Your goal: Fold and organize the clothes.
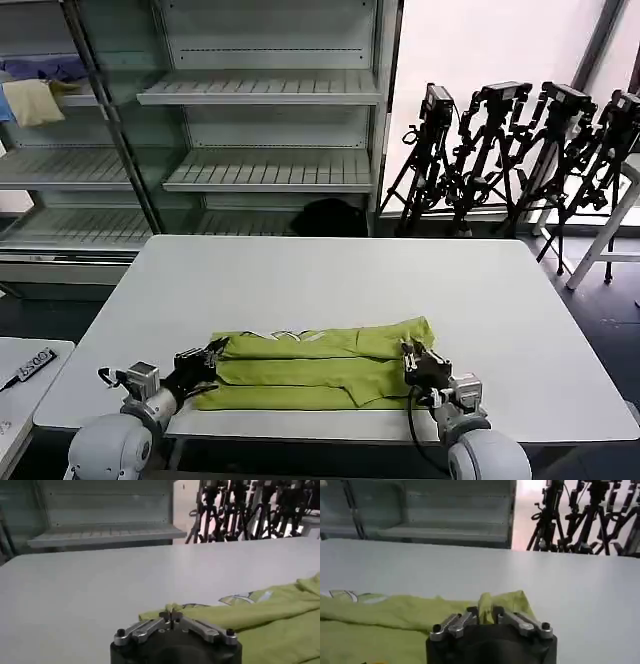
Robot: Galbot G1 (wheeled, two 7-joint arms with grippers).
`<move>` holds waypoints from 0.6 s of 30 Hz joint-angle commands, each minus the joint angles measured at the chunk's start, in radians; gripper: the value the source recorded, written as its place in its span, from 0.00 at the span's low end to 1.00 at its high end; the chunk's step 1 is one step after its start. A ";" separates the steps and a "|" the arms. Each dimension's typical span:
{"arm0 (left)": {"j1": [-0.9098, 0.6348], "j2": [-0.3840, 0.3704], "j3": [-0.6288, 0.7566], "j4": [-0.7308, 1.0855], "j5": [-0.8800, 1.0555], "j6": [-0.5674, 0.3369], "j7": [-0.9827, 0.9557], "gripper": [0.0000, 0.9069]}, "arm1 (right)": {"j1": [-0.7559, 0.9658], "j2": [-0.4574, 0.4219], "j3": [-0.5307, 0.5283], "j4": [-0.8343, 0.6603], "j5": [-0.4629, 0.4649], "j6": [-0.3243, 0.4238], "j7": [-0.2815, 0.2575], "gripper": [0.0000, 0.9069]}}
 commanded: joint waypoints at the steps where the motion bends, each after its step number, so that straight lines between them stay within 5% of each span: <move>1: 0.010 -0.004 0.000 -0.006 0.015 -0.001 -0.004 1.00 | -0.008 0.001 0.000 -0.006 -0.102 0.000 0.011 1.00; 18: 0.013 -0.025 -0.019 -0.061 -0.019 0.007 -0.045 1.00 | -0.023 -0.001 0.010 -0.032 -0.227 0.019 0.038 1.00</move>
